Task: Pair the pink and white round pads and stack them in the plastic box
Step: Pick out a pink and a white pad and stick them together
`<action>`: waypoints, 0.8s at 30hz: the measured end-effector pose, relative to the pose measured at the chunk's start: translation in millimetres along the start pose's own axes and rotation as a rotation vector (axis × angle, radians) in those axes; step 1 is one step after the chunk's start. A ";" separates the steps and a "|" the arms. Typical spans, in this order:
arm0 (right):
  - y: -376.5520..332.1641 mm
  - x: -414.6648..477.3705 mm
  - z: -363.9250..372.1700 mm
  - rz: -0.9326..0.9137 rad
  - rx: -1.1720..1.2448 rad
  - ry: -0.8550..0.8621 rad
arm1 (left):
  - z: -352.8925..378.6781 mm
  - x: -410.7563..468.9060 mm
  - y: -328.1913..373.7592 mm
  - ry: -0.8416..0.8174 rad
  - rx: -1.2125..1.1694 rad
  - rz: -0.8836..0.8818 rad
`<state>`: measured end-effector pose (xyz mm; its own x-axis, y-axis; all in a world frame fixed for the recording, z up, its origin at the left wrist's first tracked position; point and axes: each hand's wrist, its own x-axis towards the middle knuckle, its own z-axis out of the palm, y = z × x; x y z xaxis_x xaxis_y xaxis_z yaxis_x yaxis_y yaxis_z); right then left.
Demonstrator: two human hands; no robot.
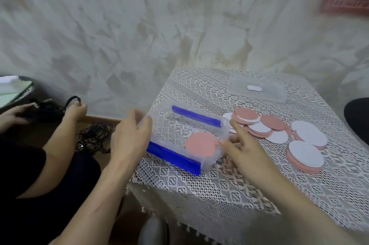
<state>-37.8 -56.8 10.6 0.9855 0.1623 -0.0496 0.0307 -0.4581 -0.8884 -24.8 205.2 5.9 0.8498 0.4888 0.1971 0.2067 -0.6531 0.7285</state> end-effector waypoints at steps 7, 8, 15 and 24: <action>1.0 55.4 -5.8 -0.035 -0.008 0.068 | -2.4 5.5 -9.1 -0.075 0.114 0.112; 2.0 54.0 -4.9 -0.056 -0.067 0.064 | -2.1 6.0 -9.8 -0.087 0.126 0.117; -1.4 39.8 -1.9 -0.081 -0.365 0.034 | -6.0 8.7 -6.0 -0.108 0.200 0.189; -23.8 41.9 -29.8 -0.262 -0.871 0.075 | -18.3 7.8 24.2 0.047 0.504 0.330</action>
<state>7.8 -65.1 43.3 0.9366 0.3106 0.1619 0.3401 -0.9173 -0.2072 -22.0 203.8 37.0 0.8881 0.2315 0.3971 0.1502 -0.9626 0.2253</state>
